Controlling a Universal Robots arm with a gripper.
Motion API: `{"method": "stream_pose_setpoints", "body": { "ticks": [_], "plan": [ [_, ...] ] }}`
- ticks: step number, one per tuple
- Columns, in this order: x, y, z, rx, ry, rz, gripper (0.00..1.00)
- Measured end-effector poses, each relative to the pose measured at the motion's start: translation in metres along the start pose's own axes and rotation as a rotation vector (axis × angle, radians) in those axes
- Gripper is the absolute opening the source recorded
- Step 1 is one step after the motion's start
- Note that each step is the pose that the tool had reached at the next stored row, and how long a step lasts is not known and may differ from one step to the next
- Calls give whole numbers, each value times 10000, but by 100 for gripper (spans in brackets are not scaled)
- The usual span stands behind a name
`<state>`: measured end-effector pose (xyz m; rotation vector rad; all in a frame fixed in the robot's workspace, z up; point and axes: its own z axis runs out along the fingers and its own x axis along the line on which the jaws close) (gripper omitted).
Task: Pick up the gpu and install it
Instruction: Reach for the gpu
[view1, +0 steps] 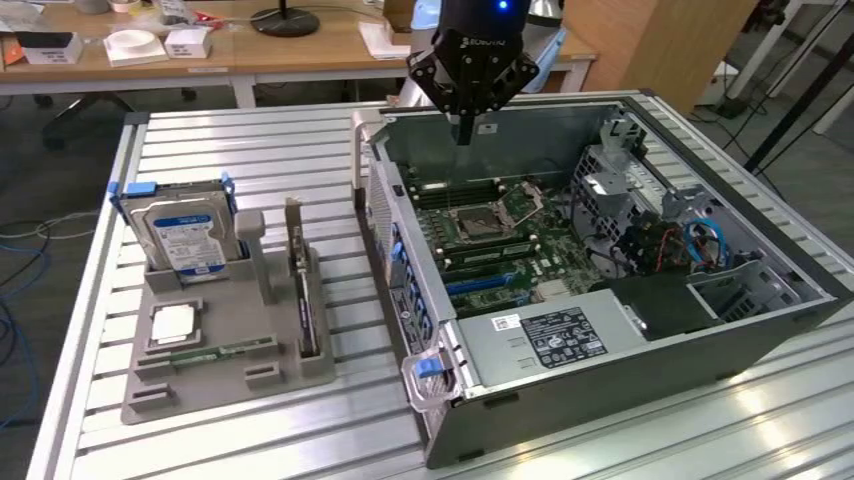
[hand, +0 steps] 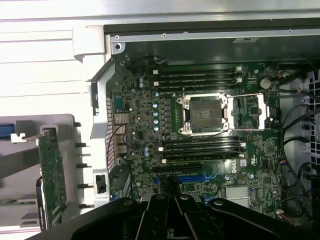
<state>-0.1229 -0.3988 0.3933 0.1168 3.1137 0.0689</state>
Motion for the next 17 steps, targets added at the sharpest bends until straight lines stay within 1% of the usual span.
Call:
{"method": "stream_pose_setpoints", "body": {
  "ticks": [8, 17],
  "plan": [
    [33, -3, -1, 0, 0, -1, 11],
    [127, -10, -4, 0, 0, -2, 11]
  ]
}}
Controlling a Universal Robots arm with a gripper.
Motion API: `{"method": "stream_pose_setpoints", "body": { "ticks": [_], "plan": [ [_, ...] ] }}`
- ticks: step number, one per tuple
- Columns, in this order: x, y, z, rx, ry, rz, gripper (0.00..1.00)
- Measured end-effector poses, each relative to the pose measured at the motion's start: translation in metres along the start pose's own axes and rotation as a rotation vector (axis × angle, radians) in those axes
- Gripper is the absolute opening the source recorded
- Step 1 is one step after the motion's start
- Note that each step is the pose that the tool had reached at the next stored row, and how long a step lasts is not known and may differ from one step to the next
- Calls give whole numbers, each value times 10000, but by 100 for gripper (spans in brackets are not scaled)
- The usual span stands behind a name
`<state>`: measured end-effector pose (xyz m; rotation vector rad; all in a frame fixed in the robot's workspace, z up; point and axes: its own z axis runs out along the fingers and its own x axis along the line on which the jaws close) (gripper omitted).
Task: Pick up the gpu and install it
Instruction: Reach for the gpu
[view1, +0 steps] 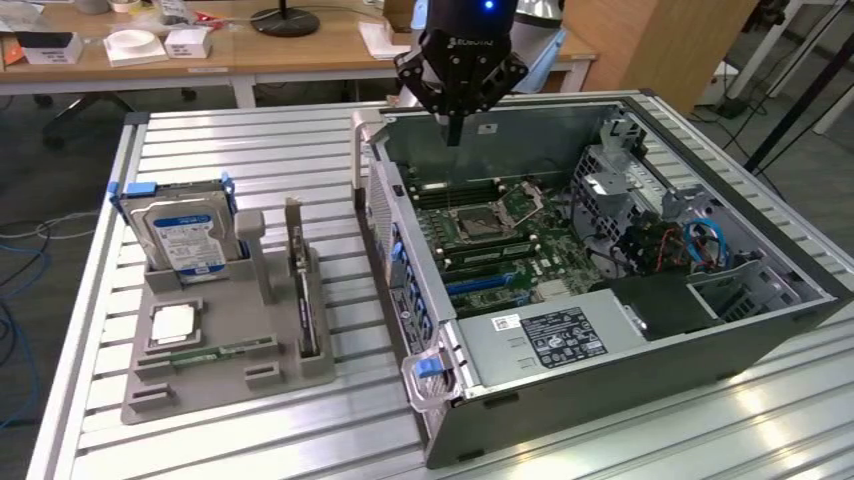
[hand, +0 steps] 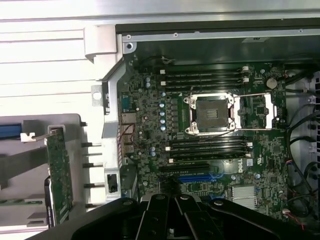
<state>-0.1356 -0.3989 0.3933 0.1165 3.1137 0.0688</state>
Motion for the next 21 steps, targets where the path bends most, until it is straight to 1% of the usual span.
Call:
{"method": "stream_pose_setpoints", "body": {
  "ticks": [14, 21],
  "plan": [
    [204, -15, -5, 0, -1, 1, 11],
    [282, -21, -7, 0, 0, 1, 11]
  ]
}}
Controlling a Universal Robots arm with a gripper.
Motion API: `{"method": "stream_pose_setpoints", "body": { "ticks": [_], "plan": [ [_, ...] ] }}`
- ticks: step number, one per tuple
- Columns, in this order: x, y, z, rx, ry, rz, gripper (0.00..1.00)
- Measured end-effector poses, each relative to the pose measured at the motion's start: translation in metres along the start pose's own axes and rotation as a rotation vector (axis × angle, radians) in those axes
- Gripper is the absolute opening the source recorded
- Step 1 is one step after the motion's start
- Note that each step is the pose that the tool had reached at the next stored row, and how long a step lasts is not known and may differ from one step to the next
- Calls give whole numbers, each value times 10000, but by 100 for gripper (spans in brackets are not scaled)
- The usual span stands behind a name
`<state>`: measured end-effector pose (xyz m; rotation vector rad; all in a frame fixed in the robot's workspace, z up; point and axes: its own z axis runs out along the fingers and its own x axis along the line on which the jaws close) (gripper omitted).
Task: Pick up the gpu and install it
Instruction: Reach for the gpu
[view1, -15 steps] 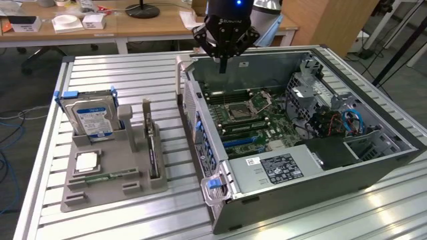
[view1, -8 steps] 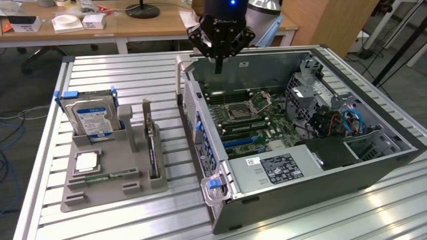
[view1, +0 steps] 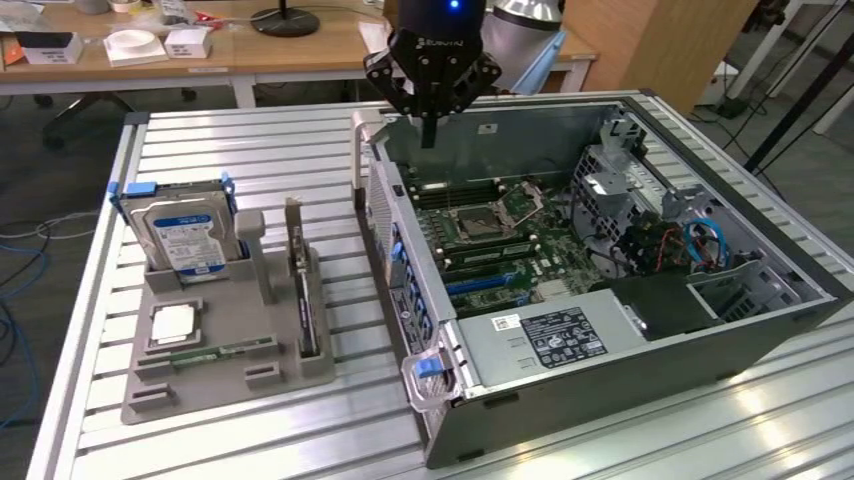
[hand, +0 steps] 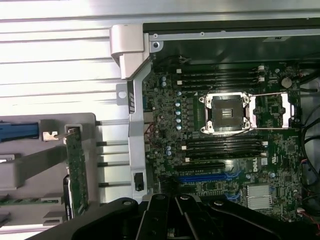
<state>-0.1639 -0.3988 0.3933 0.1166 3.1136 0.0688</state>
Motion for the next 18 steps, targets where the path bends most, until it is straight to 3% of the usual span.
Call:
{"method": "stream_pose_setpoints", "body": {
  "ticks": [18],
  "plan": [
    [290, -22, -8, -1, 0, 0, 11]
  ]
}}
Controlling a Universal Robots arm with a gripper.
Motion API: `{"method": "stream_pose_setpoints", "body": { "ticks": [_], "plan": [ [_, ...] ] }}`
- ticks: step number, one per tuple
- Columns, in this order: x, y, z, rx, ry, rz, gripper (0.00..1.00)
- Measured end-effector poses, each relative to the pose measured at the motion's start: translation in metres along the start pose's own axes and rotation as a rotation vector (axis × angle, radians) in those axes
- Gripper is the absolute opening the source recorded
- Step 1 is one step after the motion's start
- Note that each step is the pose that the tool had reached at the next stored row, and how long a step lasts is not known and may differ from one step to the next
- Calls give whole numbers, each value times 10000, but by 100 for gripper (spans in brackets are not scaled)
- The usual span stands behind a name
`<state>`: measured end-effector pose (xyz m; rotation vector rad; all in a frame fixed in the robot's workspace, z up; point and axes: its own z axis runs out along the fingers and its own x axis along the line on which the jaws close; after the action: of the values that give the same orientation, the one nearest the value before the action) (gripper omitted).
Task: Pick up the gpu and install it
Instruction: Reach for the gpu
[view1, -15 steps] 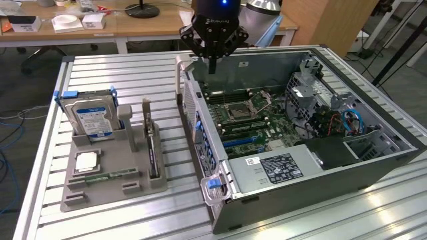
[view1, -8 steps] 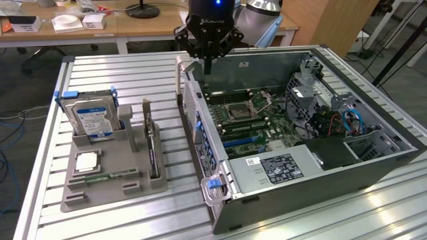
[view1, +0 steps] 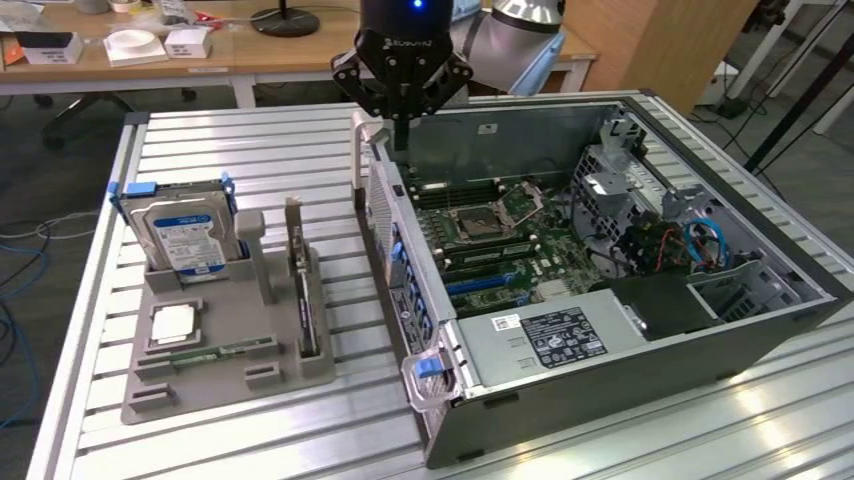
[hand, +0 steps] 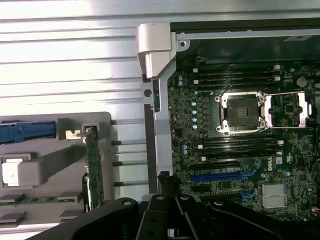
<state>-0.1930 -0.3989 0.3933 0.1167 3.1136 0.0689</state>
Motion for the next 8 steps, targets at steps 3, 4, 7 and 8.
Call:
{"method": "stream_pose_setpoints", "body": {
  "ticks": [3, 4, 7, 8],
  "plan": [
    [49, -3, -1, 0, 0, 0, 11],
    [65, -5, -2, 0, 0, 1, 11],
    [108, -8, -3, 1, 0, -1, 11],
    [123, -9, -3, 0, 0, -1, 11]
  ]
}}
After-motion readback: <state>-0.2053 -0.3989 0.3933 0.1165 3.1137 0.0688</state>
